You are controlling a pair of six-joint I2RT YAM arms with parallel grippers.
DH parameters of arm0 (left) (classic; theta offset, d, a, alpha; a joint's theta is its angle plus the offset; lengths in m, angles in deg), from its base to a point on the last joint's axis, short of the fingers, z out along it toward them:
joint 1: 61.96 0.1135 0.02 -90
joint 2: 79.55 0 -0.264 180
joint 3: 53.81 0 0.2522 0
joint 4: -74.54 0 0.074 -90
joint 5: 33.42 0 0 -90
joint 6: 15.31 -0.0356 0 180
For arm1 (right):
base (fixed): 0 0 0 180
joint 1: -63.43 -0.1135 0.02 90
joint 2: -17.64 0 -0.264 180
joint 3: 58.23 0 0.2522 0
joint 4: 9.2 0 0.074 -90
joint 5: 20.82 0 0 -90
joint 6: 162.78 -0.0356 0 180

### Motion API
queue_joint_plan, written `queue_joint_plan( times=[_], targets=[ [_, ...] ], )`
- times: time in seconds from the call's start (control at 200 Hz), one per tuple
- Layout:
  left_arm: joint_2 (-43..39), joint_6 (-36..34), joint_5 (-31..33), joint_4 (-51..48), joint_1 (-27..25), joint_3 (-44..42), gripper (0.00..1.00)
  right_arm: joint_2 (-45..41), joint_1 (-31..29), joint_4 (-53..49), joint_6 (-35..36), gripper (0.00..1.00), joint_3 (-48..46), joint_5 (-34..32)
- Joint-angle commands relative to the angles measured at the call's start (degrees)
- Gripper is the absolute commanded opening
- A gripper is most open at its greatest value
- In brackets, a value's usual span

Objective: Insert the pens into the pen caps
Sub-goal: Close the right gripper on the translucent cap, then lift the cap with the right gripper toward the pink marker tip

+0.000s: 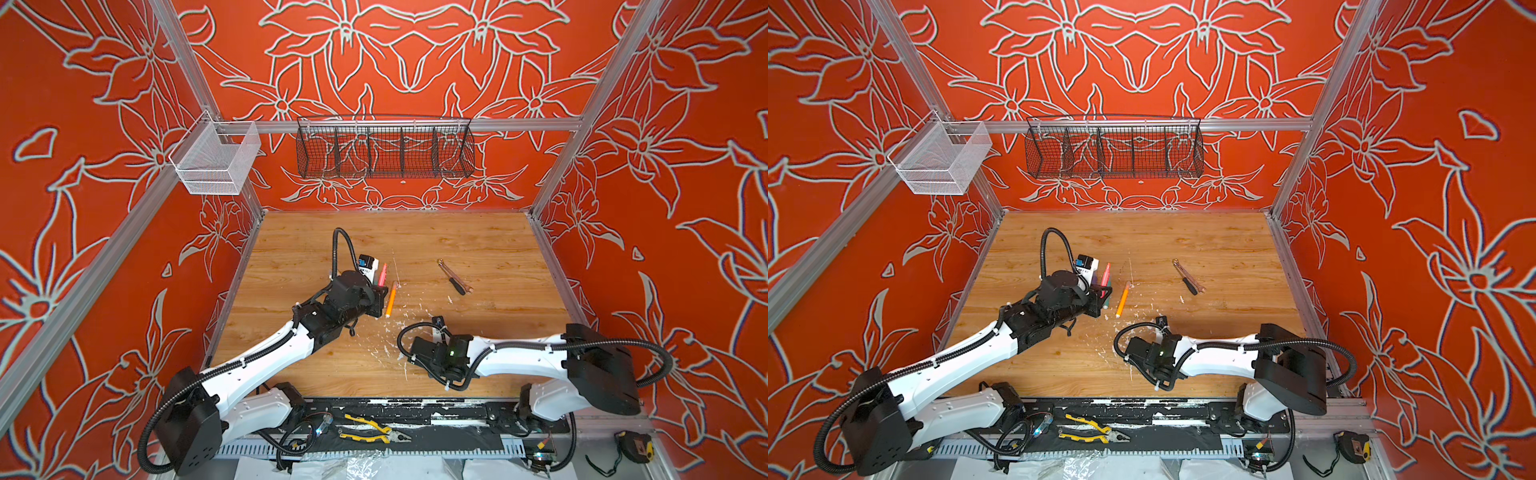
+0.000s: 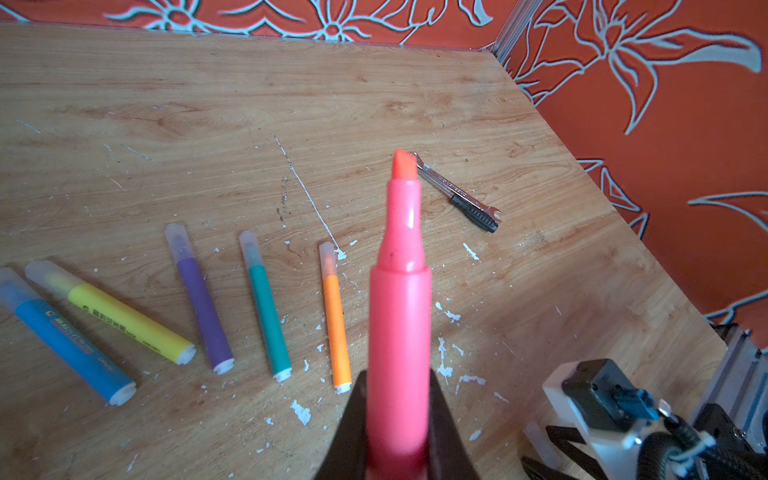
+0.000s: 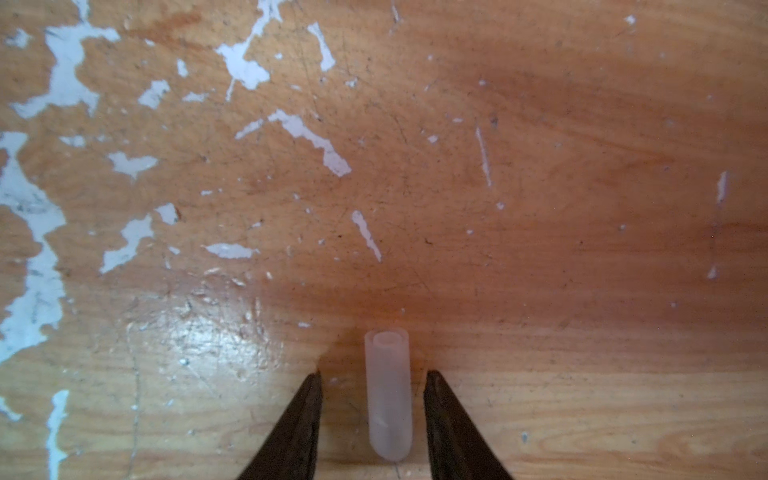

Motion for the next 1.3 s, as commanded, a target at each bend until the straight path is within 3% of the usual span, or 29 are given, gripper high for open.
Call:
queue_joint_plan(
  times=[0.0,0.29,0.906,1.116,1.296],
  targets=[
    [-0.9,0.1,-0.7,1.0,0.0,-0.3,0.0,1.6,-0.2,-1.3,-1.8,0.41,-1.8,-0.9],
    [-0.8,0.1,-0.9,0.9,0.0,-0.3,0.0,2.2,-0.1,1.8,-1.8,0.22,-3.7,-0.3],
    [-0.7,-0.1,-2.5,2.1,0.0,-0.8,0.0,0.3,0.8,6.1,-0.9,0.12,-3.8,-1.5],
    [-1.8,0.0,-3.9,2.9,0.0,-1.5,0.0,-4.6,1.8,5.7,0.8,0.1,-0.5,-4.8],
    [-2.7,-0.7,-7.2,5.1,0.0,-2.6,0.0,-15.1,6.0,6.3,5.6,0.09,3.8,-7.0]
  ],
)
